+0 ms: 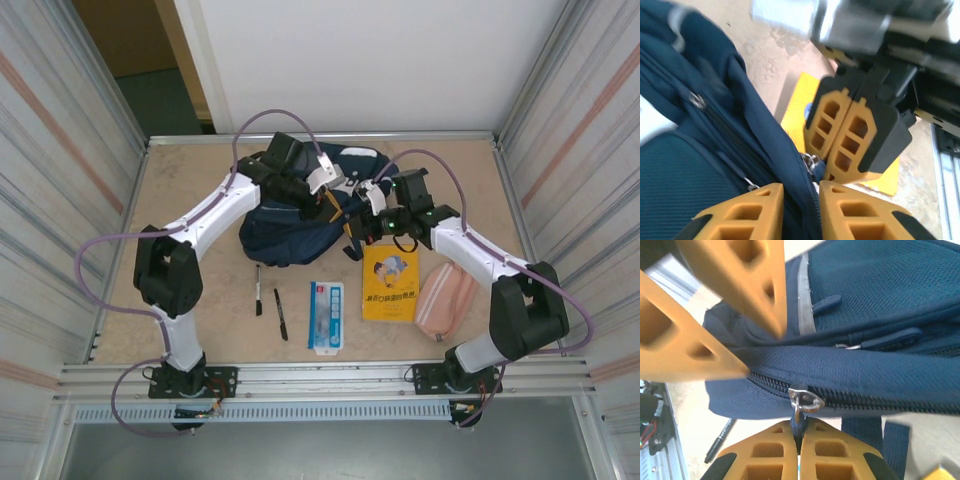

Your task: Pack the student bag

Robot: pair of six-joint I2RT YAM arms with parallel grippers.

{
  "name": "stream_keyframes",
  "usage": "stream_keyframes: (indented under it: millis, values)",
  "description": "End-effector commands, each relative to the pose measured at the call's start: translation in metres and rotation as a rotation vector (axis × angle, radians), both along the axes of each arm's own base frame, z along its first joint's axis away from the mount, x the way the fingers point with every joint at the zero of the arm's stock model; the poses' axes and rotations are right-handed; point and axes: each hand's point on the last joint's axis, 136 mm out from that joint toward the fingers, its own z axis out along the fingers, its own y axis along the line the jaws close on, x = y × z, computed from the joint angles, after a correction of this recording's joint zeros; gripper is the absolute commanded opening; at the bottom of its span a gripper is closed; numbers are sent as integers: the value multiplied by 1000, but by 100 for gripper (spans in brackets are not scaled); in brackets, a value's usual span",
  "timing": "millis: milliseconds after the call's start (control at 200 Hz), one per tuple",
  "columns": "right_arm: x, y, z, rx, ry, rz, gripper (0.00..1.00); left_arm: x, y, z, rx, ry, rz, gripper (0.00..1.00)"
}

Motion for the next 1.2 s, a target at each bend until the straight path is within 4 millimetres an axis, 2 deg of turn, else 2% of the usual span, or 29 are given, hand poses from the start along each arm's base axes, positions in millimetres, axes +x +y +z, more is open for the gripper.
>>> stream_keyframes:
  millis: [0,145,321,406,491,646,737,832,1002,1193]
  values:
    - [9,-8,-23,-30,69,-52,0,11,6,18,-57,-24,64,34]
    - [19,-12,-37,-42,146,-84,0,12,39,2,-17,79,226,38]
    - [22,-12,-51,-96,209,-92,0,14,106,-30,116,288,648,45]
    - [22,-15,-61,-126,241,-105,0,-1,145,-53,218,420,876,48]
    - [21,-16,-70,-146,271,-115,0,-22,170,-77,276,557,1025,49]
    - [17,-16,-81,-201,304,-117,0,-53,200,-115,329,725,1256,51]
    - [13,-14,-85,-247,320,-97,0,-54,206,-127,304,747,1341,52]
    - [7,-12,-90,-290,336,-72,0,-45,195,-133,223,777,1360,54]
    - [1,-9,-97,-314,390,-45,0,-29,182,-142,181,745,1411,54]
    - [-10,-5,-103,-310,466,-25,1,-16,149,-143,129,752,1374,47]
